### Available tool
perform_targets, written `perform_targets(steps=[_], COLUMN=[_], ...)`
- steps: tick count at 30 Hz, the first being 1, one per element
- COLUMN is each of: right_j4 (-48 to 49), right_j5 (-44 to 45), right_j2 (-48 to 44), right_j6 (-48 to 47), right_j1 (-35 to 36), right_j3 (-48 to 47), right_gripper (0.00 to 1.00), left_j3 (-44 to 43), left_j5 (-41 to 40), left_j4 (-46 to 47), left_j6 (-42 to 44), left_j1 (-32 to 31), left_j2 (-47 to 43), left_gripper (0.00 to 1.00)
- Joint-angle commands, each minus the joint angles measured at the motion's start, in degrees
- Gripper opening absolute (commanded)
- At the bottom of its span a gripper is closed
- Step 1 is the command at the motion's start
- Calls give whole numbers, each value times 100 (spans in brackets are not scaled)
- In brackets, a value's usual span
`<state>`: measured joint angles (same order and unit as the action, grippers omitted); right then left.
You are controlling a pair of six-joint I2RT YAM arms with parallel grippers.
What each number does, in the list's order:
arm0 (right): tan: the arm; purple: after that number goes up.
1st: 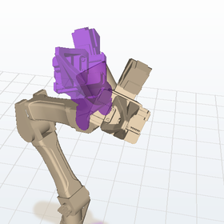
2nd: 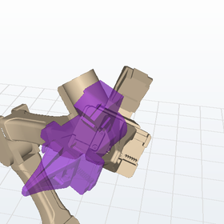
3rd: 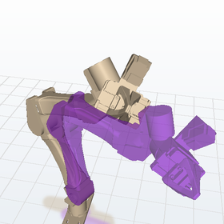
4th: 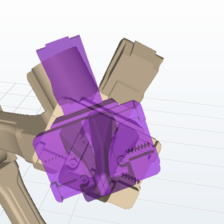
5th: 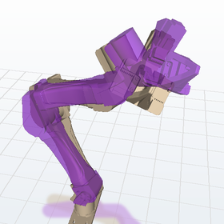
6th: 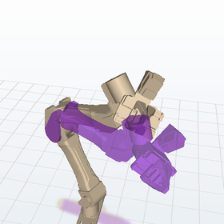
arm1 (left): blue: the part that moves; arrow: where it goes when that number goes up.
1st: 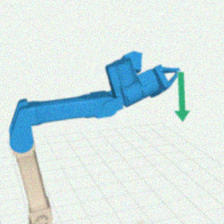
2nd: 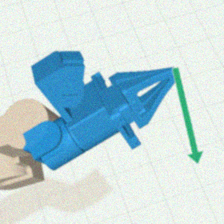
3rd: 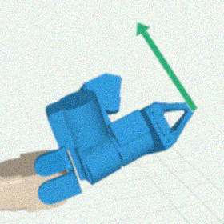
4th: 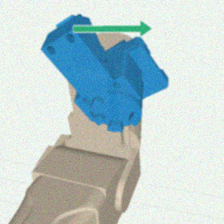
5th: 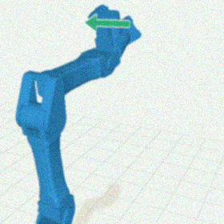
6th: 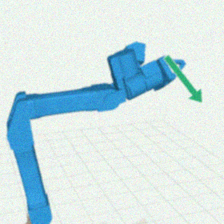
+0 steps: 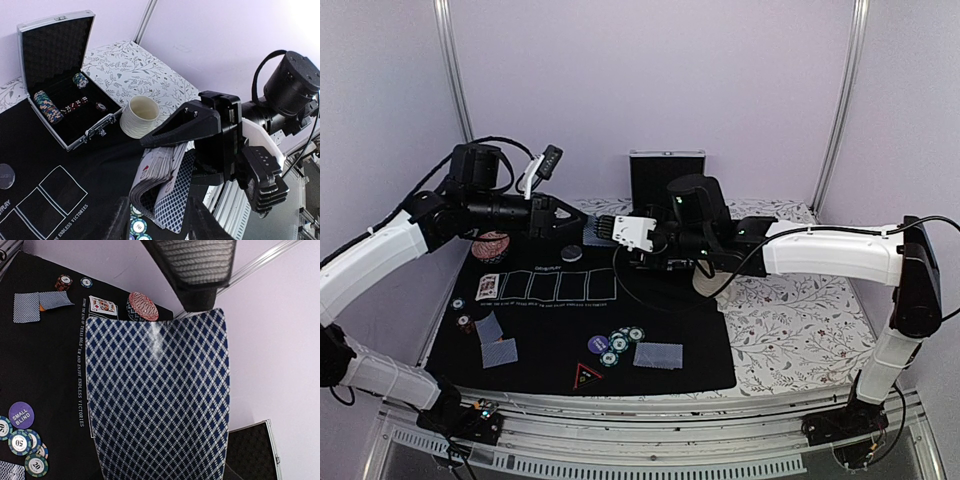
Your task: Distribute texas hold em gaming equipment
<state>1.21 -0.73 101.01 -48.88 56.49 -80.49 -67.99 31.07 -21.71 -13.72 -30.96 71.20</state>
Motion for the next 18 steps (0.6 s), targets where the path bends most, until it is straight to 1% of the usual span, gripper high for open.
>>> perform_targets(steps=[1,3,6,10,13,18], right_j4=[79,80,72,72,72,71], right_j5=[-67,-72,-91,-76,-77,-81], right_j2=[-49,-47,-47,-47,-57,-64], right_j6=[63,63,63,63,55,63], right_j1=[-27,-29,-29,-25,-24,-28], right_j3=[57,60,57,59,67,77], right_gripper=[41,41,41,41,41,41], left_j3=[87,121,137,127,136,135], left_j5=[395,398,367,486,505,555], left_j4=[99,152,159,218,255,239], left_j6=[26,27,25,-3,-18,-19], left_j1=[38,37,42,29,20,11], left_j2=[107,126,217,281,297,298], left_gripper=[44,43,36,30,29,16])
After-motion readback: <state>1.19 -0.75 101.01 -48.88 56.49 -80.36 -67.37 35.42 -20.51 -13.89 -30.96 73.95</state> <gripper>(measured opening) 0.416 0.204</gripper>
